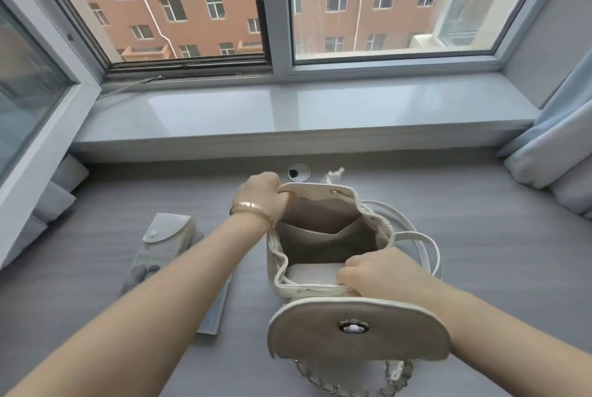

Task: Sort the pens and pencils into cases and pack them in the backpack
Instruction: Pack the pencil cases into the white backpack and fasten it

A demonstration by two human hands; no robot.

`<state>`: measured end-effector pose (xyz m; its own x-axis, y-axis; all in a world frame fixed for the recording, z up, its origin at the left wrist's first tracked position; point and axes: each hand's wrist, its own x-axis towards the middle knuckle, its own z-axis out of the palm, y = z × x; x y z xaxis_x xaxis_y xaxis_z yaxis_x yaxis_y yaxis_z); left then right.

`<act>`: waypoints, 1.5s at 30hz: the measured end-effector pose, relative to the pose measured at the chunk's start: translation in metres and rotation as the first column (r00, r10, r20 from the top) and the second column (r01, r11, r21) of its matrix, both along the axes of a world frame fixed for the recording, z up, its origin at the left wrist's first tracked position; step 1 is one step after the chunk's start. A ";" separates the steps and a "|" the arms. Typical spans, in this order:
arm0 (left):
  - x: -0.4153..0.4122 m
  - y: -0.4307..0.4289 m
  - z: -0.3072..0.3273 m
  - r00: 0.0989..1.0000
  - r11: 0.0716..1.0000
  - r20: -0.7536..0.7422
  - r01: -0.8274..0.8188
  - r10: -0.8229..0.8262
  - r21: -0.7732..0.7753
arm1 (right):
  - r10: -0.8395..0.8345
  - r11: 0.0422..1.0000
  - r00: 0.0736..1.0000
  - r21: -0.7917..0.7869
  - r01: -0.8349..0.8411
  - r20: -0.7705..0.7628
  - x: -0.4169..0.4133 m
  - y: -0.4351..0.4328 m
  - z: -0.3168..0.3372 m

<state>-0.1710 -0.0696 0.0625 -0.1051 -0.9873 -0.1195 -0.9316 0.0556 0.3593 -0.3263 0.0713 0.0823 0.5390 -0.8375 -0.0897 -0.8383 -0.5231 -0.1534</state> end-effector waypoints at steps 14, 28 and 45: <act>0.168 0.048 -0.064 0.798 0.783 0.304 -0.588 0.520 0.204 | -0.683 0.726 0.677 0.357 0.587 0.274 -0.006 -0.030 0.010; 0.021 0.101 0.059 0.996 0.997 -0.044 -0.078 0.076 -0.028 | -0.905 0.417 0.167 0.893 0.172 0.391 0.010 -0.047 0.025; 0.006 0.088 0.002 0.943 0.959 -0.265 0.246 -0.203 0.141 | -0.414 0.779 -0.104 0.411 0.473 0.904 -0.030 -0.028 0.037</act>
<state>-0.1654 0.0189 0.0650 -0.3688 -0.9017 -0.2257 -0.7837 0.1711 0.5971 -0.3561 0.0433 0.1189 -0.3736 -0.9181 0.1325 -0.0261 -0.1323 -0.9909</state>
